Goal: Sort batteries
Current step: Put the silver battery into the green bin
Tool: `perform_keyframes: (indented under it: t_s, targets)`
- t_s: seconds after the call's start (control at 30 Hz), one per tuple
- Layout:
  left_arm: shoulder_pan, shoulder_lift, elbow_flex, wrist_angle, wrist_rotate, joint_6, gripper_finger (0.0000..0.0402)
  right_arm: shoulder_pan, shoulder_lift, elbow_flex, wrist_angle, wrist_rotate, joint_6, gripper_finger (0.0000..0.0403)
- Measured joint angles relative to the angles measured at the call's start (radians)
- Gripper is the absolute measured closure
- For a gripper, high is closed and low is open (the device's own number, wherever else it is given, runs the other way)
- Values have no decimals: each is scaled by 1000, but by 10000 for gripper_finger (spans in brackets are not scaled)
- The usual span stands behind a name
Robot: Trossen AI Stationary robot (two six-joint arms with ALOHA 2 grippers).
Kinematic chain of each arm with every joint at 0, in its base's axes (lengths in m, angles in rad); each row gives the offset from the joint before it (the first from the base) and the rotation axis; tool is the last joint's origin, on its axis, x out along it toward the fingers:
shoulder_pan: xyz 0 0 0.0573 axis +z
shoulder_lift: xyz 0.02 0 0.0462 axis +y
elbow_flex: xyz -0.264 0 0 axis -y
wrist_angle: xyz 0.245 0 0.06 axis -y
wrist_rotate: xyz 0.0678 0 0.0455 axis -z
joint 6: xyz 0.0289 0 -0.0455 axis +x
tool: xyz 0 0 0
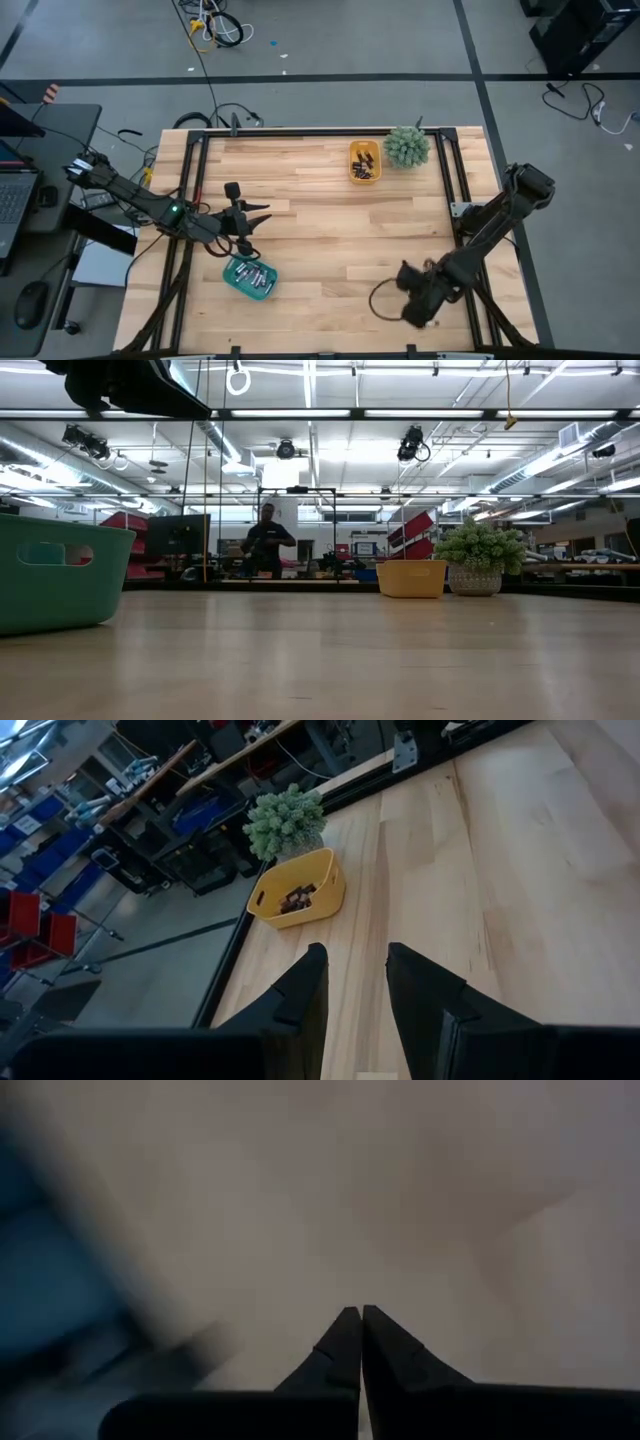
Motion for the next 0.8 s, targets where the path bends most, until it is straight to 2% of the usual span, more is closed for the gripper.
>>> perform_keyframes:
  t_s: [0.07, 0.13, 0.27, 0.37, 0.43, 0.63, 0.8]
  targets:
    - [0, 0, 0, 6, 0, -1, 298, 25, 4, 37, 106, -167, 107, 402]
    - [0, 0, 0, 21, 0, -2, 298, 60, 15, 70, 184, -234, 221, 402]
    - [0, 0, 0, 21, 0, 0, 298, 125, 55, 99, 221, -204, 350, 402]
    - [0, 0, 0, 21, 0, 1, 298, 162, 106, 103, 271, -311, 405, 402]
    - [0, 0, 0, 21, 0, 0, 298, 182, 142, 103, 315, -339, 414, 402]
    - [0, 0, 0, 17, 0, -29, 298, 194, 263, 104, 439, -332, 410, 402]
    - [0, 0, 0, 17, 0, -29, 298, 191, 349, 104, 431, -327, 385, 402]
